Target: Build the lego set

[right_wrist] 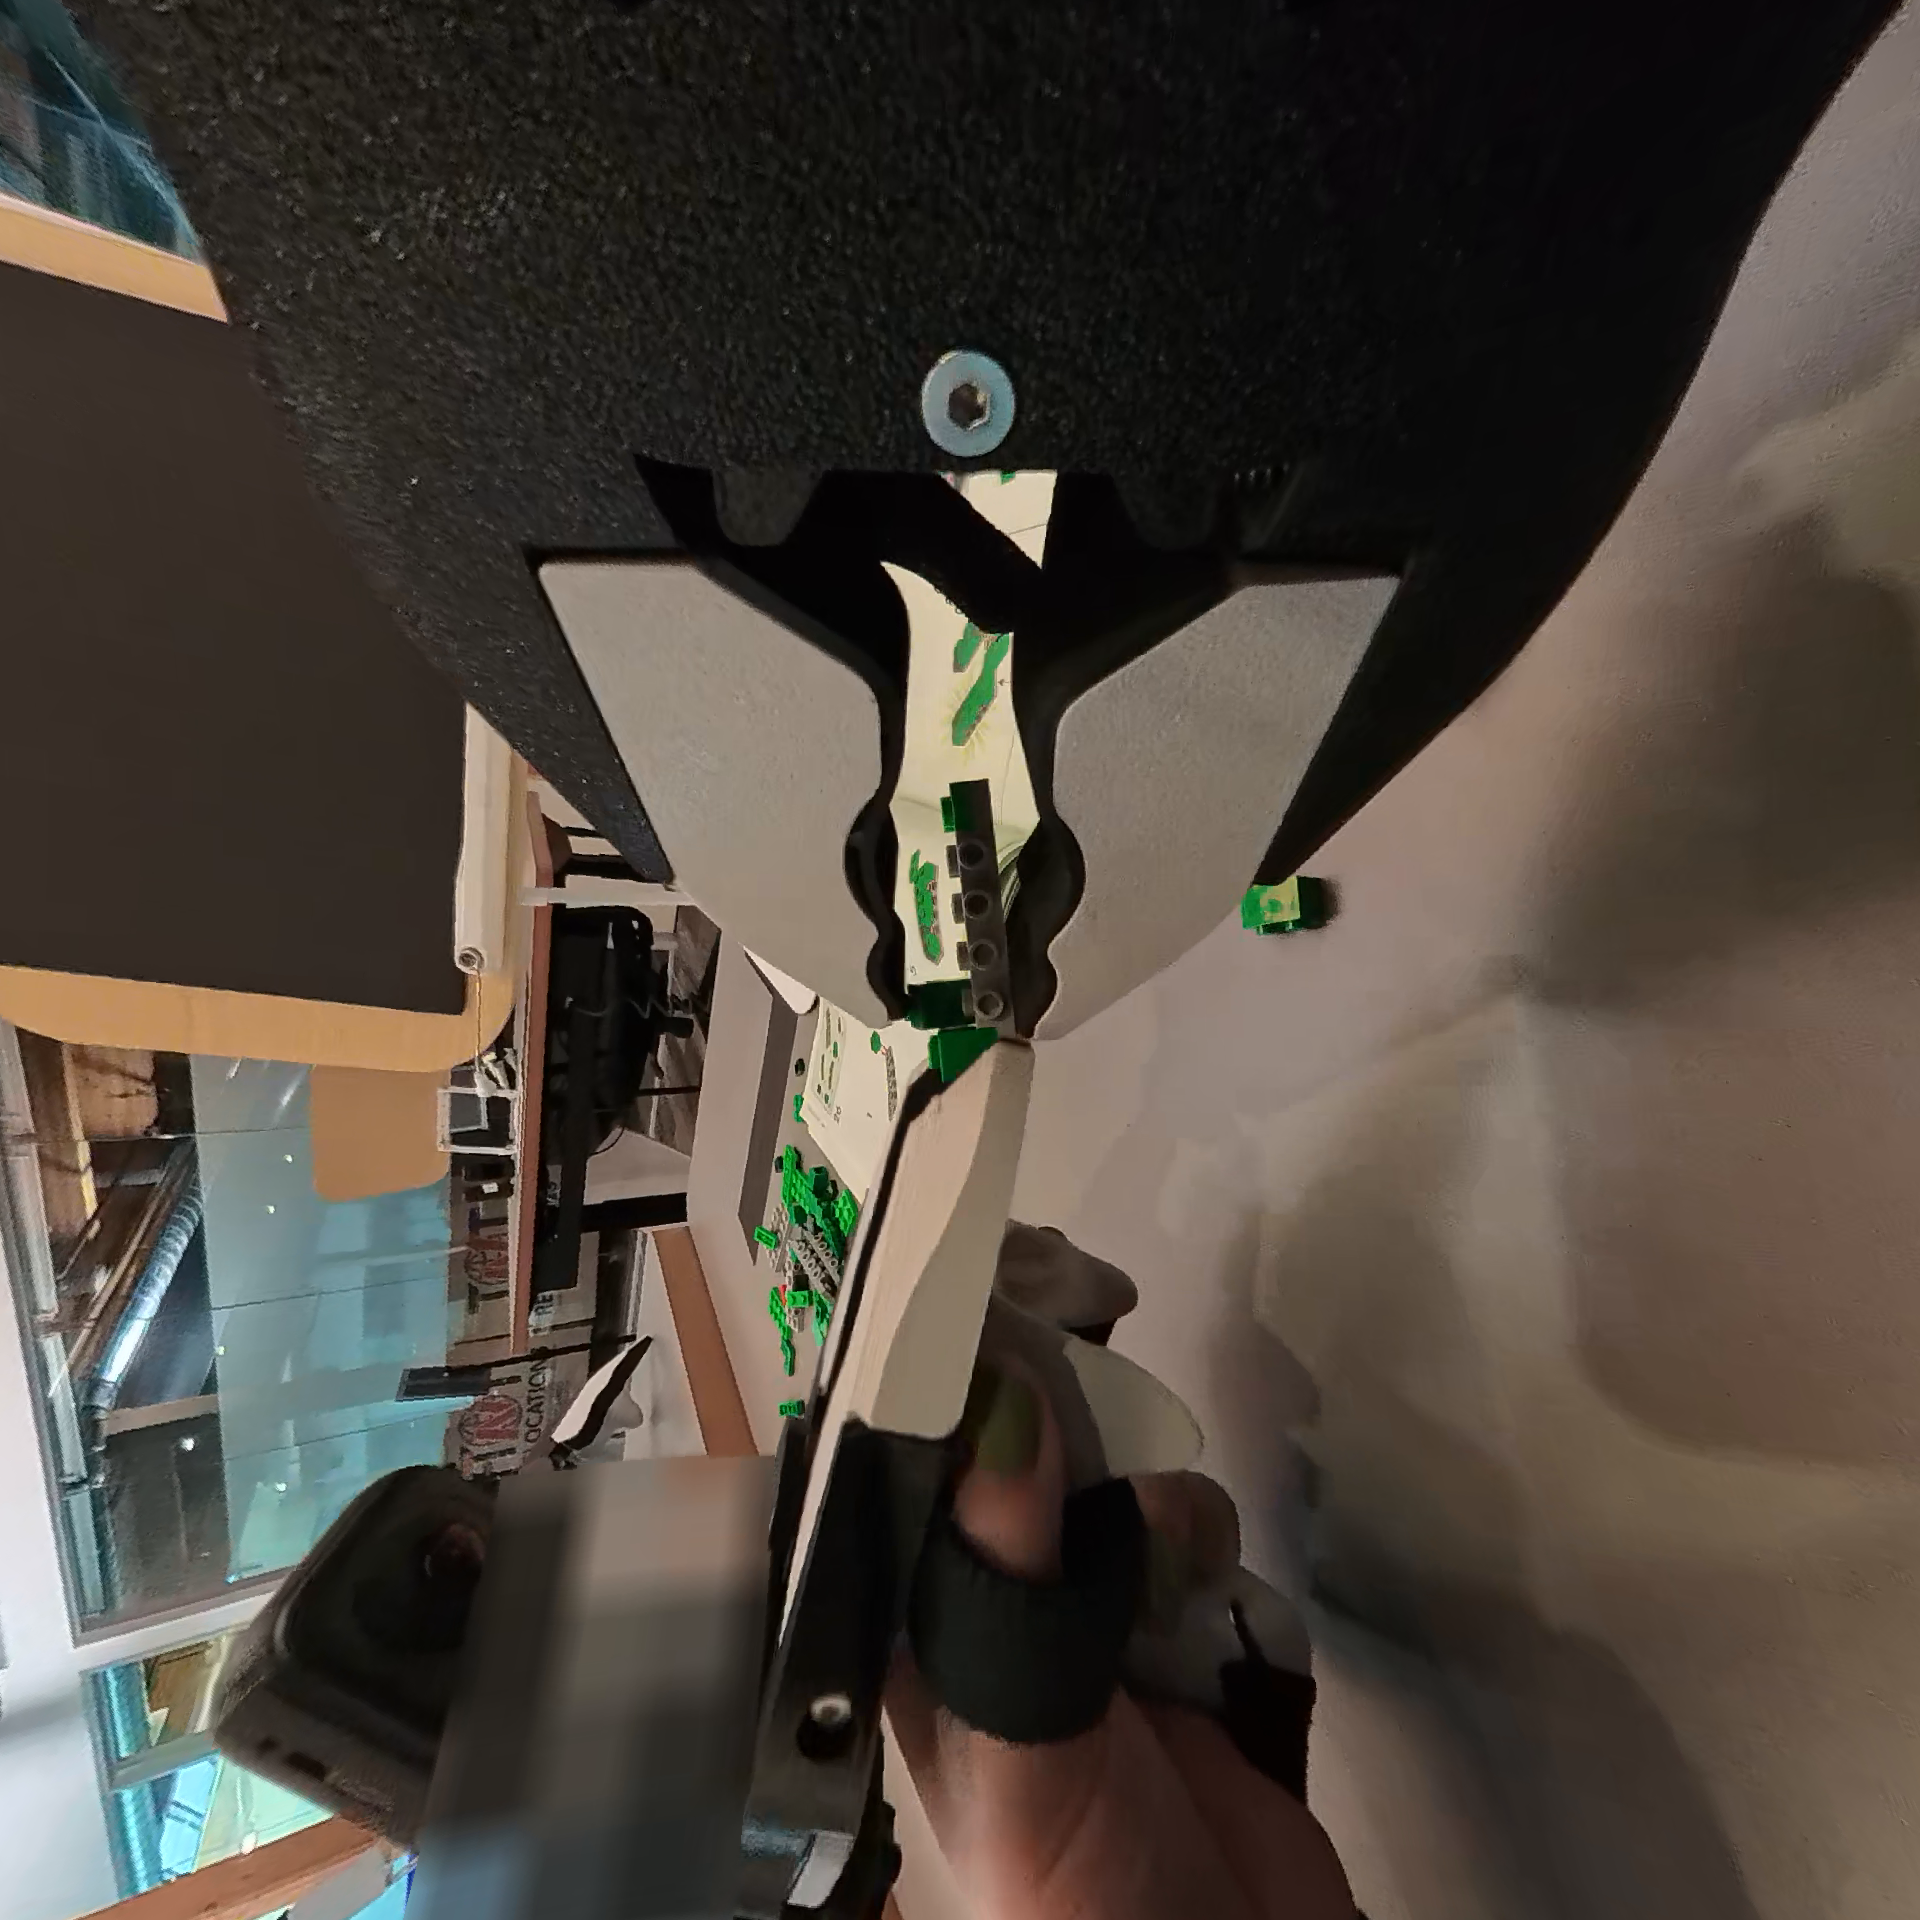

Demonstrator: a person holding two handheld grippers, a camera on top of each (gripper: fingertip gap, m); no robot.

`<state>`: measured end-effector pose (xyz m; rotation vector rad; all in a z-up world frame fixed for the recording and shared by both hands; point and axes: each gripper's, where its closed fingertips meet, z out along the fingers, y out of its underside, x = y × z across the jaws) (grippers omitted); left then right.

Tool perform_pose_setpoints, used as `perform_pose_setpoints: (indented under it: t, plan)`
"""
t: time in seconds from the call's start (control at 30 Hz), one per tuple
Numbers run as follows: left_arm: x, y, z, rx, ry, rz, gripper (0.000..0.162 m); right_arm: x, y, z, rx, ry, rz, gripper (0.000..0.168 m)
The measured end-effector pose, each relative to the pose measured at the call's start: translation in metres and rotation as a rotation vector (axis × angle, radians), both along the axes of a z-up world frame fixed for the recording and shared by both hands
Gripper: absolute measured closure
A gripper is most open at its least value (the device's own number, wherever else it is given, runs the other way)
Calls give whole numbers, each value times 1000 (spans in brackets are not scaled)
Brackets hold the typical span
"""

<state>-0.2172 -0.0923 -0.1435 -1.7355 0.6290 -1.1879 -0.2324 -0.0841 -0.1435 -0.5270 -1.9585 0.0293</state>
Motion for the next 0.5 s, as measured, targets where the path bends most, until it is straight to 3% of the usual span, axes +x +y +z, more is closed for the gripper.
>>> perform_pose_setpoints:
  t: [0.17, 0.5]
  plan:
    - [-1, 2, 2, 23, 19, 32, 146, -1, 1, 2, -8, 7, -6, 149]
    - [1, -20, 20, 6, -182, -189, 146, -1, -21, 16, -324, -49, 12, 147]
